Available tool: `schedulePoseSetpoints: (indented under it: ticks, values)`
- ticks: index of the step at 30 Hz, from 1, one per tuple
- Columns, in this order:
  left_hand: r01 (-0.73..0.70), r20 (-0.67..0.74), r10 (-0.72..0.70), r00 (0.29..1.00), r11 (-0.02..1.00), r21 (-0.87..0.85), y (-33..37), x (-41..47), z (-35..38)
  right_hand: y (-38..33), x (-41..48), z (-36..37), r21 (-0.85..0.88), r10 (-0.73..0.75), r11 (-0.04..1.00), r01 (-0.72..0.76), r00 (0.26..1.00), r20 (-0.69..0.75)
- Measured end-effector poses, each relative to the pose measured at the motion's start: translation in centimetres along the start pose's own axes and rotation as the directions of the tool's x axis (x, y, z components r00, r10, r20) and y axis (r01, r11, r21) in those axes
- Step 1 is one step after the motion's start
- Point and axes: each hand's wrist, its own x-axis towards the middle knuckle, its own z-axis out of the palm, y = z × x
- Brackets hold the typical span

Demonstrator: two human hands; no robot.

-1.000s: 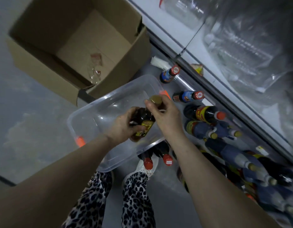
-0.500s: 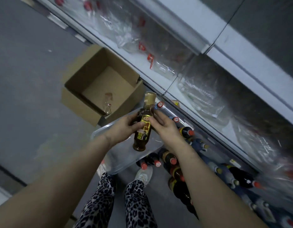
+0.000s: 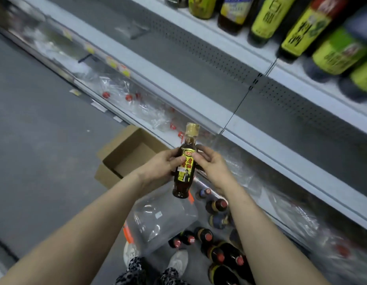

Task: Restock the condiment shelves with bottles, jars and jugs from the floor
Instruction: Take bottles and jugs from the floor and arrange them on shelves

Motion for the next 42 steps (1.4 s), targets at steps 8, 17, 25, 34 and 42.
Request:
schedulePoseSetpoints:
  ticks: [8,17,25,34,42]
  values:
    - [-0.237,-0.037,0.25,0.968,0.95,0.204,11.8,-3.0,-0.3,-11.3,-3.6,-2.9,-0.032,-0.216,0.976,0.215,0.976,-0.041]
    - [-0.437,-0.026,0.477,0.878,0.823,0.362,23.4,-5.8,0.5,-21.7,-7.3,-6.0,-0.056,-0.426,0.904,0.423,0.903,-0.052]
    - [-0.534,-0.014,0.578,0.816,0.763,0.363,29.5,-7.1,1.3,-27.9,-9.7,-8.1,-0.085,-0.547,0.836,0.542,0.836,-0.046]
    - [-0.602,0.015,0.647,0.763,0.701,0.383,33.2,-6.4,0.2,-32.3,-9.8,-8.5,-0.155,-0.614,0.783,0.602,0.789,-0.036]
    - [-0.658,0.087,0.685,0.723,0.644,0.39,37.6,-4.0,-7.2,-37.9,-5.9,-4.5,-0.25,-0.672,0.732,0.633,0.731,-0.119]
